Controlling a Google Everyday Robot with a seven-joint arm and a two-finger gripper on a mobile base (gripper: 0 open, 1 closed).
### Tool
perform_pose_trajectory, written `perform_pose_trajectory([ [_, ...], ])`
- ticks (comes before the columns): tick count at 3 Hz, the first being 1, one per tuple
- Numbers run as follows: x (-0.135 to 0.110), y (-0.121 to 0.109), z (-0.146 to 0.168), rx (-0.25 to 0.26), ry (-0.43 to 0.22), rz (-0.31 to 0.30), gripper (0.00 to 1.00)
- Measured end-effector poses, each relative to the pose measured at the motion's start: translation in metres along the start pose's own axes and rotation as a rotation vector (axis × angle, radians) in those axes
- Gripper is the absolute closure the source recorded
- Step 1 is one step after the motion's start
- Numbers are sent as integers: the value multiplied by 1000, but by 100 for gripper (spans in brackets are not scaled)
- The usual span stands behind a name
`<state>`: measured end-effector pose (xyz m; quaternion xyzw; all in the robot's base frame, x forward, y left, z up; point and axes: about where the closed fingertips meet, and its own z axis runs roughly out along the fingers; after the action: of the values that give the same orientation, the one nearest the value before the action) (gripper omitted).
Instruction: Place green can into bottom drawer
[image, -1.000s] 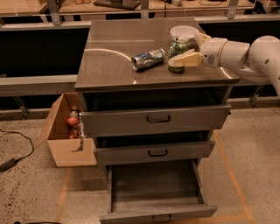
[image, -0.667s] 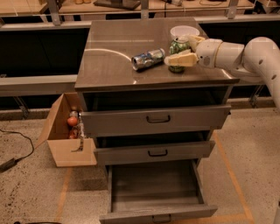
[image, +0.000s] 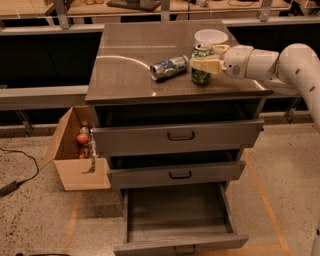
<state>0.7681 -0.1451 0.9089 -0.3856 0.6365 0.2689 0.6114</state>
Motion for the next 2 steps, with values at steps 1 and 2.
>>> perform_pose_trajectory([
  [1, -21, -6, -27, 8, -41, -6, 87],
  [2, -56, 6, -76, 20, -116, 27, 100],
])
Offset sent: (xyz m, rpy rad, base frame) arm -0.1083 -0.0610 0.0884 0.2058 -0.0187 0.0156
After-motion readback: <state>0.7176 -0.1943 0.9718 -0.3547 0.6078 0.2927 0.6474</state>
